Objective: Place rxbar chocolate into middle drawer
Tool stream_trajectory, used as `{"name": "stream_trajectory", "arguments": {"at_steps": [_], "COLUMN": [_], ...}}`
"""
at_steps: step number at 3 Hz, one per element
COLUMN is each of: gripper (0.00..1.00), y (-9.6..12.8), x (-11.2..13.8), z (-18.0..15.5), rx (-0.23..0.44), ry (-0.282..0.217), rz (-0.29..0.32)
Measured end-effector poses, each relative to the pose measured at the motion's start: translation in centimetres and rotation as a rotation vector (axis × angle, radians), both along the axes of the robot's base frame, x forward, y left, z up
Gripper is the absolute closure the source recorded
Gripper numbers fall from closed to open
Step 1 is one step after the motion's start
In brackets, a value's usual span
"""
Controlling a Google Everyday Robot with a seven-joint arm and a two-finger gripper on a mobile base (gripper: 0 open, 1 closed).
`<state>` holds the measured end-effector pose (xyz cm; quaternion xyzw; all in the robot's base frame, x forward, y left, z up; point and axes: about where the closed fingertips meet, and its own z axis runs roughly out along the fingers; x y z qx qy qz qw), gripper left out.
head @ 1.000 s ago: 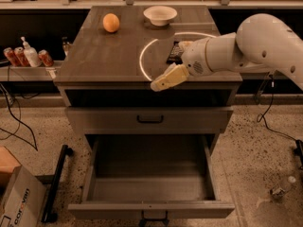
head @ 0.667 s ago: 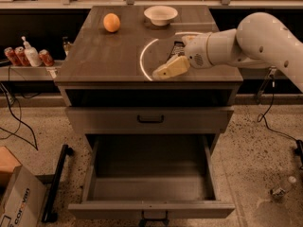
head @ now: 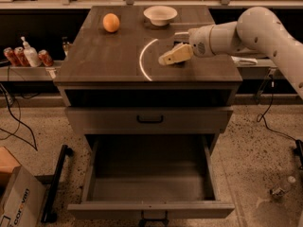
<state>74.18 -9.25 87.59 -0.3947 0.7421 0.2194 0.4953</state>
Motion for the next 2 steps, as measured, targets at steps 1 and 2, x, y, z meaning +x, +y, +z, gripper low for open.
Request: {"name": "stream_trajectory", "arguments": {"at_steps": [1,2], "gripper": [0.0,0.0], "y": [-1.0,-1.8], "x": [1.9,3.1], "z": [-0.9,-2.4], "rx": [0.01,0.011], "ry": [0.024,0.057], "rz": [-0.023,-0.044]}}
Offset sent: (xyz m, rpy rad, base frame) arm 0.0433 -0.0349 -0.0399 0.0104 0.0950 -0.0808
